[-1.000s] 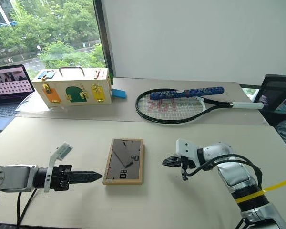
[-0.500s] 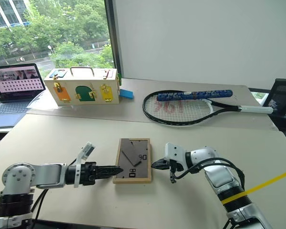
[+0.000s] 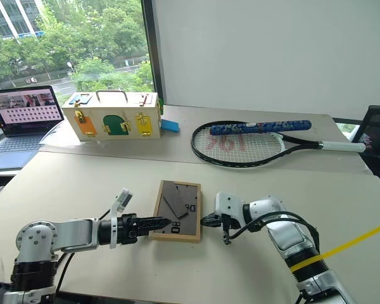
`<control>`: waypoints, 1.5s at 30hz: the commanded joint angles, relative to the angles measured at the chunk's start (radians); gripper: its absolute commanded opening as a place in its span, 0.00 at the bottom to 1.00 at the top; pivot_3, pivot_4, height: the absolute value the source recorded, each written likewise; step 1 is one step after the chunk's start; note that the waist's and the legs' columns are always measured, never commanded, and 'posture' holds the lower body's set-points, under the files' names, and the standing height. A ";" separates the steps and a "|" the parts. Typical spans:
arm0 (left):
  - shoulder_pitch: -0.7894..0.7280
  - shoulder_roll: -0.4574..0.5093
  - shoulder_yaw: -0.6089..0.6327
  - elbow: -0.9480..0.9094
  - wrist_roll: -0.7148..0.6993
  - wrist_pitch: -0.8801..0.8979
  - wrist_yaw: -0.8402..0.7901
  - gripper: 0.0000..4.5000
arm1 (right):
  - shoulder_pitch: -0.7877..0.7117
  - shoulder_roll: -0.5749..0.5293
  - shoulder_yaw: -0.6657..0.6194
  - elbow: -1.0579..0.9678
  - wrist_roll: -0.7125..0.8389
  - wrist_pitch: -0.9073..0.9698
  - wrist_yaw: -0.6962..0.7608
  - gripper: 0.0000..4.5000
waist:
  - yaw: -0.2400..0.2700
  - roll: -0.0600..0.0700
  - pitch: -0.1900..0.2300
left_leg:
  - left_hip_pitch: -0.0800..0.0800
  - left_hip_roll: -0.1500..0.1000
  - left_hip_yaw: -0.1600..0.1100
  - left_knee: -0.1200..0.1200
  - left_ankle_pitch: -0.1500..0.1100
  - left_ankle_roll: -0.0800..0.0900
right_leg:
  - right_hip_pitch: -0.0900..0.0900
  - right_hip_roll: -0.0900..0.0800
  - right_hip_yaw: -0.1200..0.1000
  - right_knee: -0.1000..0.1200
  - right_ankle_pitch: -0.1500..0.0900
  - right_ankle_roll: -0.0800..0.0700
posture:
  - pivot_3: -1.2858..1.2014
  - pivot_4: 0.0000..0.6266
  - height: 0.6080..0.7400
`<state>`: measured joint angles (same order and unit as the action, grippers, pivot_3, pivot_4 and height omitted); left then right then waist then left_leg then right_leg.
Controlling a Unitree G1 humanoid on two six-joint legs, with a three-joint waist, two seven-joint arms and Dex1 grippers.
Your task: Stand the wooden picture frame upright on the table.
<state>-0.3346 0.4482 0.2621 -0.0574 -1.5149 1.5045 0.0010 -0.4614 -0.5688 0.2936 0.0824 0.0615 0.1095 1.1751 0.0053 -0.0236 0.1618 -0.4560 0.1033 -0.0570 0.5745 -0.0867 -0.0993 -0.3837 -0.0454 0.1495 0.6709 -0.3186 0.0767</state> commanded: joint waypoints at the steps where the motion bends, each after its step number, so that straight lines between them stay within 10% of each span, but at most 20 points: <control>1: 0.009 0.004 -0.043 0.029 -0.004 0.002 0.005 0.99 | -0.029 0.005 -0.012 -0.010 0.008 -0.024 -0.006 0.00 | -0.001 0.000 0.000 | 0.000 0.000 0.000 0.000 0.000 0.000 | 0.000 0.000 0.000 0.000 0.000 0.000 | 0.52 0.24 0.99; 13: -0.003 0.016 -0.070 0.042 -0.035 -0.031 -0.036 0.26 | -0.043 -0.016 -0.035 -0.006 0.018 -0.014 -0.002 0.00 | -0.008 0.000 0.000 | -0.001 0.000 0.000 -0.002 0.000 0.000 | -0.002 0.000 0.000 0.000 0.000 0.000 | 0.52 0.24 0.99; 24: -0.070 0.087 -0.067 0.088 -0.081 -0.026 -0.137 0.26 | -0.092 -0.185 -0.314 -0.122 0.359 0.393 0.067 0.00 | -0.006 -0.001 0.001 | -0.002 0.000 0.000 -0.003 0.000 0.000 | -0.003 0.000 0.000 -0.003 0.000 0.000 | 0.52 0.24 0.99; 37: -0.191 0.137 -0.131 0.101 -0.062 0.025 -0.268 0.26 | -0.182 -0.020 -0.183 -0.196 0.484 0.678 -0.076 0.99 | -0.028 -0.001 0.002 | -0.004 0.000 0.000 -0.005 0.000 0.000 | -0.004 0.000 0.000 -0.004 0.000 -0.001 | 0.52 0.24 0.99; 45: -0.202 0.127 -0.139 0.105 -0.036 0.009 -0.278 0.26 | -0.174 0.004 -0.119 -0.277 0.526 0.667 -0.009 0.99 | -0.021 -0.001 0.002 | -0.005 0.000 0.000 -0.005 0.000 0.000 | -0.005 0.000 0.000 -0.005 0.000 -0.001 | 0.52 0.24 0.99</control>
<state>-0.5050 0.5865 0.1130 0.0778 -1.5331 1.5269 -0.2400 -0.6419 -0.5702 0.1737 -0.0962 0.5330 0.7752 1.1201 -0.0152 -0.0249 0.1639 -0.4608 0.1032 -0.0573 0.5693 -0.0869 -0.0989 -0.3885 -0.0454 0.1493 0.6656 -0.3187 0.0762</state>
